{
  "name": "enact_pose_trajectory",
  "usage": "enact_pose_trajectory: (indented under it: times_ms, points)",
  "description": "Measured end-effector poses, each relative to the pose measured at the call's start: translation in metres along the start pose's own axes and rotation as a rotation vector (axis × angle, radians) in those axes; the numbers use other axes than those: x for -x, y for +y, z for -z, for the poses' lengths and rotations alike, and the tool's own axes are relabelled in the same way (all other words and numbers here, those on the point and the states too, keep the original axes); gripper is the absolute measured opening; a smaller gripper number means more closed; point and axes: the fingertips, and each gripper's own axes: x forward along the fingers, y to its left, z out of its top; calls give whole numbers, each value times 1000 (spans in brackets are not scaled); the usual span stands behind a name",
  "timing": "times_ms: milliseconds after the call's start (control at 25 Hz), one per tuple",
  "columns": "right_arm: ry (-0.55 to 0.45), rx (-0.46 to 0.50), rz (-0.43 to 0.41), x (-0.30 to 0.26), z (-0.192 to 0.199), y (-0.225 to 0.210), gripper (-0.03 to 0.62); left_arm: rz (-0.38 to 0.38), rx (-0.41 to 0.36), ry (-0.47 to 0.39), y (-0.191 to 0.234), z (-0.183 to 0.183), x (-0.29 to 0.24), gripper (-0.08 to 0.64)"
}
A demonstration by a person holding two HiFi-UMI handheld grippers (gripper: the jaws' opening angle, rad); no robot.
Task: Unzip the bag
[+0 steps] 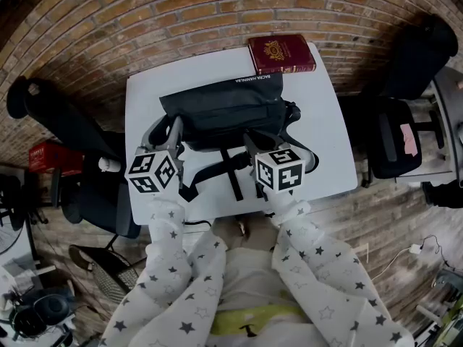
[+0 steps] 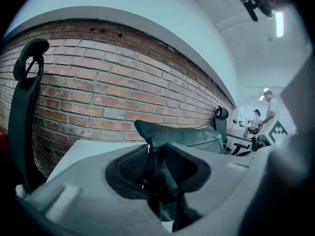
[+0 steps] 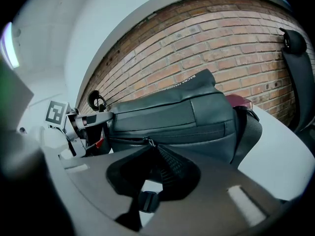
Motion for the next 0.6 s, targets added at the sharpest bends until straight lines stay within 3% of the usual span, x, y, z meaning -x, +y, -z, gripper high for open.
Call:
enact_pose_trajectory:
  times_ms: [600]
  points:
    - [-25, -19, 59, 12, -1, -23, 40, -31, 1, -23, 5, 3, 3, 110]
